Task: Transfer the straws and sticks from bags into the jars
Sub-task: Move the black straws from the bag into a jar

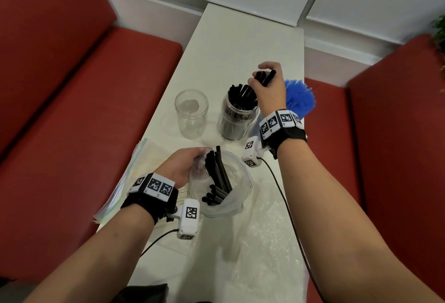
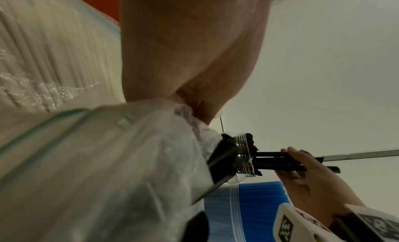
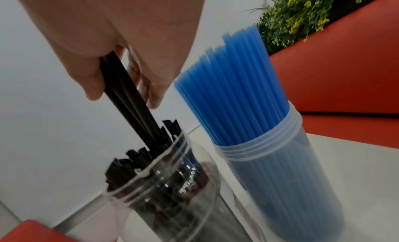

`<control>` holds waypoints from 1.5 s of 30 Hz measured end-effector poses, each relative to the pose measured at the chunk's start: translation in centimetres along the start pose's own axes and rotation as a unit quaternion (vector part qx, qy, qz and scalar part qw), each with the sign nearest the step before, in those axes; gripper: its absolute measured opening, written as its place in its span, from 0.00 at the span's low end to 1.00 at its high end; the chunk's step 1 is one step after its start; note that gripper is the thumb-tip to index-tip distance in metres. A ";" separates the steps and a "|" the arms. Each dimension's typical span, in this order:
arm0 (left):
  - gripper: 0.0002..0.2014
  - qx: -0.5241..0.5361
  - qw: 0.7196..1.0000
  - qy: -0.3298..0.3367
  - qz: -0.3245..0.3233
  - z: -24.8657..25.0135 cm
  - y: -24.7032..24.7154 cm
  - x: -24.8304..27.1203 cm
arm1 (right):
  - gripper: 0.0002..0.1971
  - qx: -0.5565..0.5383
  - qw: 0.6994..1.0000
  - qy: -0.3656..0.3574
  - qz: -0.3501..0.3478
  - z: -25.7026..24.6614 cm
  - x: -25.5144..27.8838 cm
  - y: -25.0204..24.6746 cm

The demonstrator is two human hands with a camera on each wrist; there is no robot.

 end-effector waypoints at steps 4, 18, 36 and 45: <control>0.20 -0.006 1.000 -0.001 0.000 0.0 -0.1 0.0 | 0.12 0.094 0.990 -0.104 -0.007 -2.6 -0.7 0.3; 0.18 -0.016 1.000 0.005 0.018 -0.1 -0.6 -0.4 | 0.35 0.451 0.857 -0.075 -0.238 1.7 2.5 5.3; 0.18 -0.002 1.000 0.000 0.010 -0.4 -0.5 0.0 | 0.23 0.218 0.954 -0.117 -0.172 -2.1 3.8 3.2; 0.15 0.007 1.000 -0.003 -0.006 -1.0 -0.6 0.8 | 0.20 0.215 0.962 -0.022 -0.169 -2.0 8.2 1.3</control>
Point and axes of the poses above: each hand's wrist, its own x-axis away from the middle knuckle, its own y-axis out of the palm, z = x × y, the point moved 8 cm from there along -x, towards the middle knuckle, and after that the axes turned 14 degrees about -y, right-handed, at the moved point
